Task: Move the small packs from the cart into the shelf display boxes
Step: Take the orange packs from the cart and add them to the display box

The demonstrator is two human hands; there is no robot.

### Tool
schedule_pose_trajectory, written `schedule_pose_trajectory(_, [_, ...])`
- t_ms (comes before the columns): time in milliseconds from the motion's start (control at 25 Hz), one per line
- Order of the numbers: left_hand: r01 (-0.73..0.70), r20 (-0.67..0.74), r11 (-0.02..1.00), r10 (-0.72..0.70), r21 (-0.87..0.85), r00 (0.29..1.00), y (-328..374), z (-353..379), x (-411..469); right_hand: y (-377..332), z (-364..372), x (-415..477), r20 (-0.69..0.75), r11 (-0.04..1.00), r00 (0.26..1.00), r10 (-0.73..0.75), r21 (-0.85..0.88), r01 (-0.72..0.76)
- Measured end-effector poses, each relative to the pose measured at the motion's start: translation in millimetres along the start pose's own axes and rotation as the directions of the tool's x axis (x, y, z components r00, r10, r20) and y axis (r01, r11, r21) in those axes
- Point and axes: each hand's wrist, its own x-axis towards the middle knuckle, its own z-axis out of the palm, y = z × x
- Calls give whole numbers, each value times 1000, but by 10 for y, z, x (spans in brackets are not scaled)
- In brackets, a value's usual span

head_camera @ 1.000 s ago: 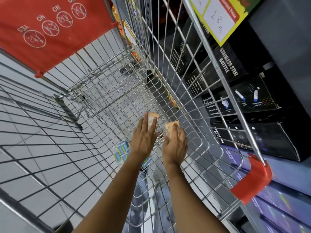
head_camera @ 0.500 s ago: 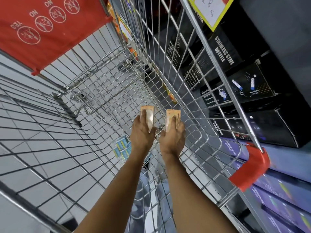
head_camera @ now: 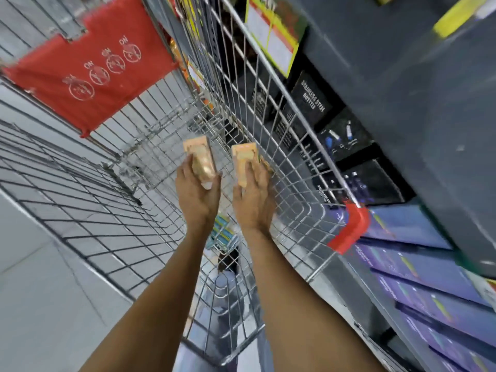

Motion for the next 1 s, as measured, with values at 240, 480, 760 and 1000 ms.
schedule_pose_trajectory(240, [-204, -237, 961, 158, -187, 959, 1167, -893, 266, -751, -1200, 147, -183, 971, 960, -213, 67, 229])
schedule_pose_trajectory(480, [-447, -336, 856, 353, -261, 873, 2384, -1358, 365, -1113, -2618, 445, -496, 918, 804, -328, 34, 396])
schedule_pose_trajectory(760, [-642, -127, 688, 642, -340, 756, 3443, -795, -247, -318, -3733, 270, -694, 974, 703, -155, 10, 225])
schedule_pose_trajectory(1000, [-577, 211, 644, 739, -503, 640, 4023, 30, -1204, 912, -4241, -343, -807, 989, 586, 64, -24, -142])
